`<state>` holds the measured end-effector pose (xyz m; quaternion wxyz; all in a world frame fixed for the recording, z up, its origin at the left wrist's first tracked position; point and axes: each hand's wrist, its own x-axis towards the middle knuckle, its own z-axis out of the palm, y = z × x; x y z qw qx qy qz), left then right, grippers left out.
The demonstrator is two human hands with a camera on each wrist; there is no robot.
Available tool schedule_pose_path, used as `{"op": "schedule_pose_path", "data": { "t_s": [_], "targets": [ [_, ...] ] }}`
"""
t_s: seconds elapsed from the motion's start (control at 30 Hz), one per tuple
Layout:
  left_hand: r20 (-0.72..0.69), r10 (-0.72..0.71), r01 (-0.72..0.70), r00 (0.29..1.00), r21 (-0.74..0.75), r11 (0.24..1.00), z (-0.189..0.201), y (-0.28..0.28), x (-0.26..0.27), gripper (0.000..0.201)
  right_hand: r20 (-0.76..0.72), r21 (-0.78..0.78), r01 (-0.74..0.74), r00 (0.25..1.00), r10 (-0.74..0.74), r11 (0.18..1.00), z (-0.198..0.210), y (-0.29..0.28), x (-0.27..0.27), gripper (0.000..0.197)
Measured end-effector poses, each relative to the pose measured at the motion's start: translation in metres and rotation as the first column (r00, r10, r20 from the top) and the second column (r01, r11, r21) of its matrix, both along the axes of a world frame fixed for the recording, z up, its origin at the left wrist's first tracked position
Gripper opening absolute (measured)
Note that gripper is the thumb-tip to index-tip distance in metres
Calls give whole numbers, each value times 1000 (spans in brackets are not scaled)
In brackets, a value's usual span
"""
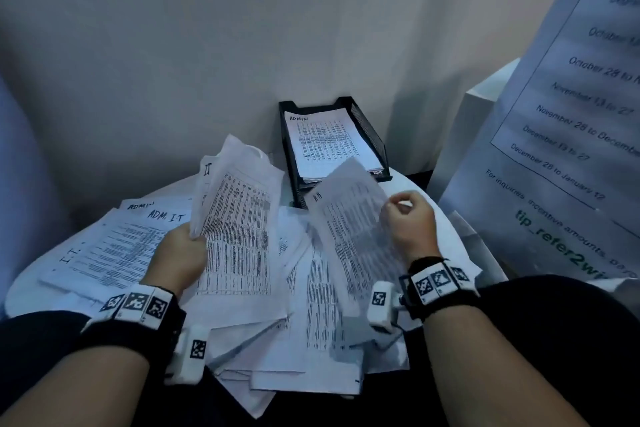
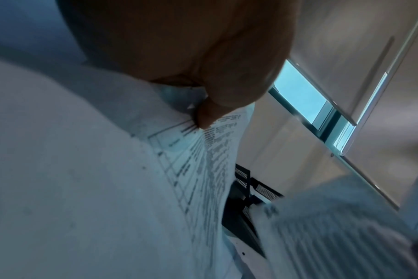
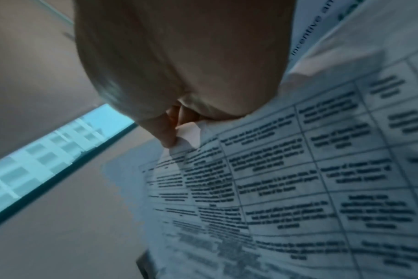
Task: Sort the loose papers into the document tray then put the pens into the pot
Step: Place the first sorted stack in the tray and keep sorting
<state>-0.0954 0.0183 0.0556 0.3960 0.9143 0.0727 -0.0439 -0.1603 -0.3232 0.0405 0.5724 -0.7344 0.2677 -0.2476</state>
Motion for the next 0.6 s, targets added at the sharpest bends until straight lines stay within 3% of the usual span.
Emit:
{"op": "schedule_pose_path", "data": {
  "t_s": [0.1,0.23,0.37,0.53,0.6],
  "targets": [
    [31,-4,4,1000,2,1000,1,-4,-1,13,167,82,39,985,-52,996,25,-4,-1,10],
    [37,-24,29,999,-146,989,3,-9,-4,12,222,291,85,963,-154,953,28,-4,5,12],
    [-24,-108,94,994,-330,939,9,-18,-11,14,129,516,112,970,-206,849,10,13,11,18],
    [-65,-212,146,975,-533,834,8,-29,-21,22,-65,603,89,996,-63,793,-27,39,16,13],
    [-97,-257,158,962,-570,806,3,-29,-23,46,-107,605,87,994,-28,792,-38,49,18,12]
  ]
}}
